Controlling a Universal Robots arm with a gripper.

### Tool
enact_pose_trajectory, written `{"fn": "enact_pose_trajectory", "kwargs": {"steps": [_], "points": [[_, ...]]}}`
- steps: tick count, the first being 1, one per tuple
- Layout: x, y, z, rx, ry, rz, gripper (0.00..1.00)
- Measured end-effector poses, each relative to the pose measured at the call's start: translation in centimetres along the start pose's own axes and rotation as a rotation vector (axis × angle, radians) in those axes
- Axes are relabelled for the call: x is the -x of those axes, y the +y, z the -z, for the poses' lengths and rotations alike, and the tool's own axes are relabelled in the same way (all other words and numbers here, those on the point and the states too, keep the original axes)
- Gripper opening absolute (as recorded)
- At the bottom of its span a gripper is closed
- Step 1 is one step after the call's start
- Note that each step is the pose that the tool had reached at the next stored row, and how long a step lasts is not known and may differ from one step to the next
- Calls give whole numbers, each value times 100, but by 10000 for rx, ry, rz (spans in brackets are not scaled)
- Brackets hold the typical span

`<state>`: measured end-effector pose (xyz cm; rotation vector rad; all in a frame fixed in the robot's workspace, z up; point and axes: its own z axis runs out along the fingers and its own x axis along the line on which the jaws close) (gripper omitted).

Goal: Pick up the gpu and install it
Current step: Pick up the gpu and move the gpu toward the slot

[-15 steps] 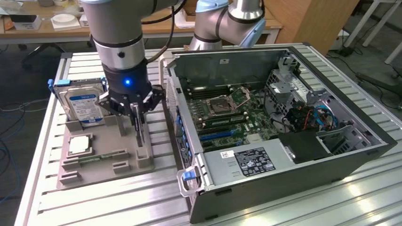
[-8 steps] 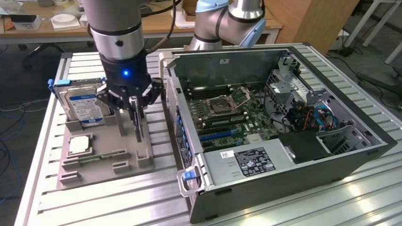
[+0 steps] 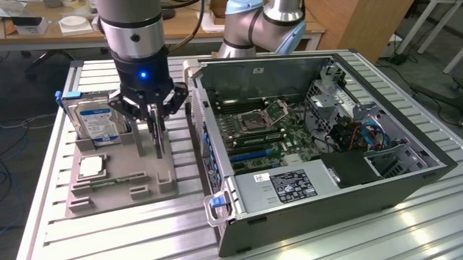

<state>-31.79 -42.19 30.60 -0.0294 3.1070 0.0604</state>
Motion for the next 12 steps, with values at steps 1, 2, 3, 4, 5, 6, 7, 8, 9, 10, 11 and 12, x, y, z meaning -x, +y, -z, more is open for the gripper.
{"fn": "enact_pose_trajectory", "kwargs": {"steps": [1,2,3,4,5,6,7,8,9,10,11,12], "points": [[1,1,22,0,0,0,27],[2,2,42,1,0,0,27],[2,2,63,1,0,0,27],[3,3,85,1,0,0,27],[4,4,109,1,1,0,27],[4,5,131,2,0,0,27],[5,6,155,2,0,0,27],[6,7,182,3,0,0,27],[7,8,204,3,0,-1,27],[8,9,226,3,0,0,27],[8,10,246,3,0,0,27],[9,10,268,2,0,0,27]]}}
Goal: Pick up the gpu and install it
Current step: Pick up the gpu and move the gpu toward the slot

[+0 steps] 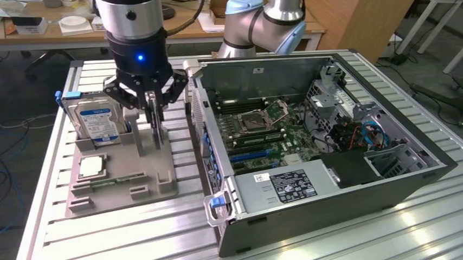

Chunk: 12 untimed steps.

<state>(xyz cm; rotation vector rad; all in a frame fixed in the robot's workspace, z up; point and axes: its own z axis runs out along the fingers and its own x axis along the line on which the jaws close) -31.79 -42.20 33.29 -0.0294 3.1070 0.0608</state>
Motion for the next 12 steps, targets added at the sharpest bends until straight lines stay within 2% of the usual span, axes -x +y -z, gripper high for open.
{"fn": "enact_pose_trajectory", "kwargs": {"steps": [12], "points": [[9,11,283,10,0,0,27]]}}
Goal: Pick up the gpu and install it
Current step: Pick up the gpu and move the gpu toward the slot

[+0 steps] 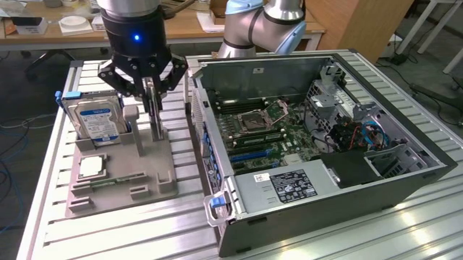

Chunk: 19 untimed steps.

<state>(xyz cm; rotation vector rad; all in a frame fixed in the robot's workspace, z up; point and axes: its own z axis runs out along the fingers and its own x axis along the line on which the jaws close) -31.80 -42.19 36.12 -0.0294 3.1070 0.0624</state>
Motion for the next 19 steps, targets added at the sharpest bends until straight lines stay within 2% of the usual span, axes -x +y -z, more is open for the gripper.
{"fn": "enact_pose_trajectory", "kwargs": {"steps": [15,19], "points": [[14,16,407,24,0,-1,27],[16,18,460,12,0,1,27]]}}
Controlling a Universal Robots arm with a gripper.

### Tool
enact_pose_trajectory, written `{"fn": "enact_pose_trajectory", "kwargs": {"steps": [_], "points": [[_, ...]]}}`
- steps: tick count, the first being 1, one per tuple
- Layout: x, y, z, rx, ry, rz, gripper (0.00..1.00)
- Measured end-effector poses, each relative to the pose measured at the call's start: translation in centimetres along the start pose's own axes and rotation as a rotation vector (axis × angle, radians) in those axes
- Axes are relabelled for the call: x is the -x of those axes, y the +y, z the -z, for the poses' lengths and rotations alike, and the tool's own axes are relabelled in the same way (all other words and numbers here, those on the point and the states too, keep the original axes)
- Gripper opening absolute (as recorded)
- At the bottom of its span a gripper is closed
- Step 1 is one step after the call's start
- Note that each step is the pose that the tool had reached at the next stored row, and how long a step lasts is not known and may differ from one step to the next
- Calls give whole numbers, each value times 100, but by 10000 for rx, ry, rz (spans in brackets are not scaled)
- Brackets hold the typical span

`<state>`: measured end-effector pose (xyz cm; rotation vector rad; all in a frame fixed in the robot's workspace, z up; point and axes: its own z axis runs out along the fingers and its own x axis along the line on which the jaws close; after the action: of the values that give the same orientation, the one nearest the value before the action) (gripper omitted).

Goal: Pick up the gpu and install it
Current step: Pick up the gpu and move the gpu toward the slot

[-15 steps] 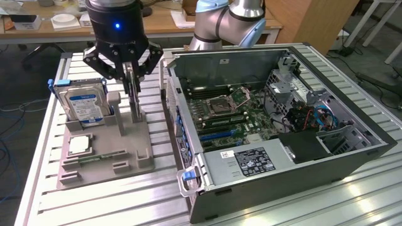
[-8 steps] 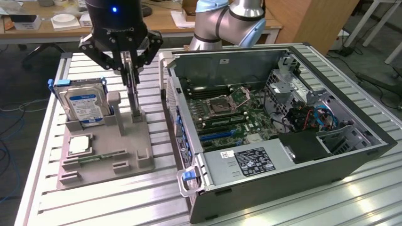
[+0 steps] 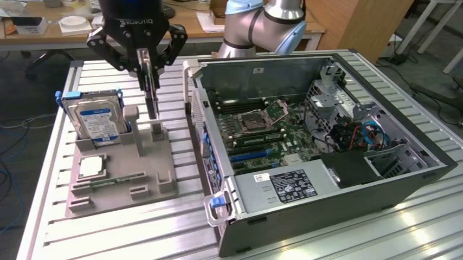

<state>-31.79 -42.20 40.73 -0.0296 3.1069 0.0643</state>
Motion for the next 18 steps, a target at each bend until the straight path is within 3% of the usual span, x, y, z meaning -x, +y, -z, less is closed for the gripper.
{"fn": "enact_pose_trajectory", "kwargs": {"steps": [2,6,8,10,18], "points": [[0,1,6,-85,0,2,27],[0,1,21,-427,9,13,27],[0,2,35,-536,11,17,27],[3,2,62,-583,12,21,27],[3,5,107,-586,0,19,27]]}}
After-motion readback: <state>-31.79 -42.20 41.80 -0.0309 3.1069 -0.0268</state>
